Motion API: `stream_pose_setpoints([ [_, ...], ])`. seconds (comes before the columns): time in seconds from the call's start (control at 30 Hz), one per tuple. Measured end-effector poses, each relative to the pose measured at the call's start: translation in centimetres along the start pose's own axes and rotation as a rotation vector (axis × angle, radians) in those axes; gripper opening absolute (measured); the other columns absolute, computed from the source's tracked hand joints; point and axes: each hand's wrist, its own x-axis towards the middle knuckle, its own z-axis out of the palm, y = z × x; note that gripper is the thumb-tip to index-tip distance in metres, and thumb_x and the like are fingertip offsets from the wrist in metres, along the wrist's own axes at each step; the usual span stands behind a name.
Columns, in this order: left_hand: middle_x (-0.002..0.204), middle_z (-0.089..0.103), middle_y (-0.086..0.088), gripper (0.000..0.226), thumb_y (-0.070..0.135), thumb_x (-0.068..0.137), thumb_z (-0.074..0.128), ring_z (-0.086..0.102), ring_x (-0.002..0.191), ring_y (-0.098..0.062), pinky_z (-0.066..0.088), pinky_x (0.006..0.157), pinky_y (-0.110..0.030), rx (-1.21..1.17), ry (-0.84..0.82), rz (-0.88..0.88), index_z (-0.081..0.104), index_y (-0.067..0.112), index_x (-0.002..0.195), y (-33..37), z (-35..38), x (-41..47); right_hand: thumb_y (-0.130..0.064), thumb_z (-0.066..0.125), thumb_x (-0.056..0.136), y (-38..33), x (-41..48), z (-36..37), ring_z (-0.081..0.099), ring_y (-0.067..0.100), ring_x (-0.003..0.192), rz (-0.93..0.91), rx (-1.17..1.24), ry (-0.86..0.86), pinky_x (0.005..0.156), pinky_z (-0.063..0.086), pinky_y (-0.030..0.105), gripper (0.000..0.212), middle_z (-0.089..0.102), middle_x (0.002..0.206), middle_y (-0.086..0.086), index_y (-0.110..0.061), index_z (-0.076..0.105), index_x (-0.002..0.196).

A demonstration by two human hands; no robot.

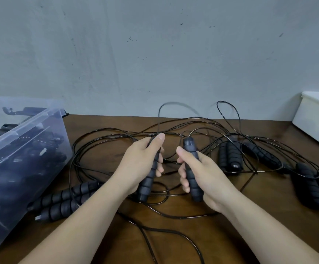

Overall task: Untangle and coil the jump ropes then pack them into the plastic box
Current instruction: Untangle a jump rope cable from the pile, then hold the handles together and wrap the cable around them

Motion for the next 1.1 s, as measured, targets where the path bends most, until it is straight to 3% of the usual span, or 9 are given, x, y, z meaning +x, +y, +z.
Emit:
stream_pose_setpoints([
  [0.1,0.075,0.068,-0.011,0.060,0.061,0.103,0.054,0.063,0.062,-0.022,0.055,0.062,-0.032,-0.084,-0.023,-0.017,0.065,0.003,0.101,-0.3,1.1,-0.4,-0.043,0.060,0.105,0.6,0.1,0.5,0.052,0.024,0.059,0.063,0.101,-0.027,0.054,0.044,0.036,0.036,0.057,0.080,0.012,-0.012,0.051,0.122],
  [0.23,0.081,0.069,-0.008,0.056,0.061,0.105,0.050,0.065,0.073,-0.019,0.056,0.078,-0.036,-0.232,-0.052,-0.106,0.065,0.007,0.109,-0.9,2.1,-0.4,-0.028,0.052,0.107,1.1,0.3,0.6,0.055,0.027,0.063,0.024,0.213,-0.028,0.057,0.046,0.039,0.010,0.056,0.088,0.015,-0.019,0.048,0.111],
  [0.4,0.091,0.073,0.000,0.051,0.058,0.107,0.049,0.073,0.086,-0.019,0.055,0.105,-0.054,-0.238,-0.063,-0.159,0.066,0.011,0.115,-1.6,2.2,0.1,-0.027,0.050,0.111,1.0,0.4,0.3,0.062,0.027,0.076,-0.113,0.020,0.075,0.068,0.056,0.044,0.012,0.065,0.092,0.015,-0.016,0.054,0.113],
  [0.47,0.103,0.076,0.000,0.050,0.062,0.104,0.051,0.073,0.100,-0.021,0.052,0.109,-0.056,-0.267,-0.088,-0.154,0.064,0.016,0.118,-1.8,1.9,0.4,-0.029,0.051,0.111,1.0,0.3,0.4,0.064,0.024,0.081,-0.137,-0.009,0.077,0.077,0.057,0.045,0.013,0.069,0.091,0.007,-0.019,0.058,0.108],
  [0.57,0.136,0.068,0.010,0.055,0.072,0.094,0.054,0.057,0.135,-0.015,0.035,0.123,-0.048,-0.275,-0.136,-0.146,0.065,0.032,0.130,-1.9,1.8,0.5,-0.034,0.054,0.111,1.2,0.2,0.6,0.066,0.016,0.092,-0.156,-0.074,0.080,0.091,0.056,0.045,0.016,0.071,0.096,-0.003,-0.027,0.063,0.100],
  [0.7,0.135,0.070,0.010,0.054,0.073,0.093,0.055,0.057,0.136,-0.013,0.035,0.122,-0.048,-0.262,-0.154,-0.101,0.067,0.033,0.128,-1.9,1.8,0.4,-0.039,0.056,0.110,1.1,0.1,0.5,0.070,0.024,0.107,-0.165,-0.113,0.077,0.101,0.057,0.049,0.016,0.074,0.106,0.000,-0.029,0.067,0.105],
  [0.87,0.132,0.071,0.007,0.054,0.076,0.091,0.056,0.060,0.133,-0.020,0.040,0.118,-0.055,-0.248,-0.134,-0.038,0.069,0.035,0.124,-2.1,1.7,0.6,-0.040,0.054,0.111,0.6,-0.2,0.6,0.071,0.013,0.109,-0.201,-0.129,0.063,0.101,0.057,0.044,0.016,0.075,0.110,-0.009,-0.035,0.069,0.114],
  [0.97,0.128,0.073,0.005,0.049,0.073,0.094,0.056,0.063,0.129,-0.021,0.045,0.114,-0.056,-0.217,-0.102,0.025,0.069,0.034,0.121,-2.3,1.8,0.7,-0.043,0.058,0.109,0.6,-0.5,0.7,0.070,0.011,0.117,-0.263,-0.171,0.018,0.108,0.055,0.050,0.021,0.074,0.122,-0.011,-0.045,0.063,0.129],
  [1.1,0.127,0.073,0.003,0.047,0.071,0.096,0.056,0.066,0.127,-0.025,0.050,0.108,-0.059,-0.206,-0.084,0.062,0.070,0.034,0.122,-2.1,1.5,0.7,-0.034,0.090,0.087,0.5,-0.7,0.4,0.074,0.017,0.110,-0.292,-0.320,-0.072,0.099,0.061,0.051,0.074,0.072,0.130,-0.012,-0.049,0.048,0.146],
])
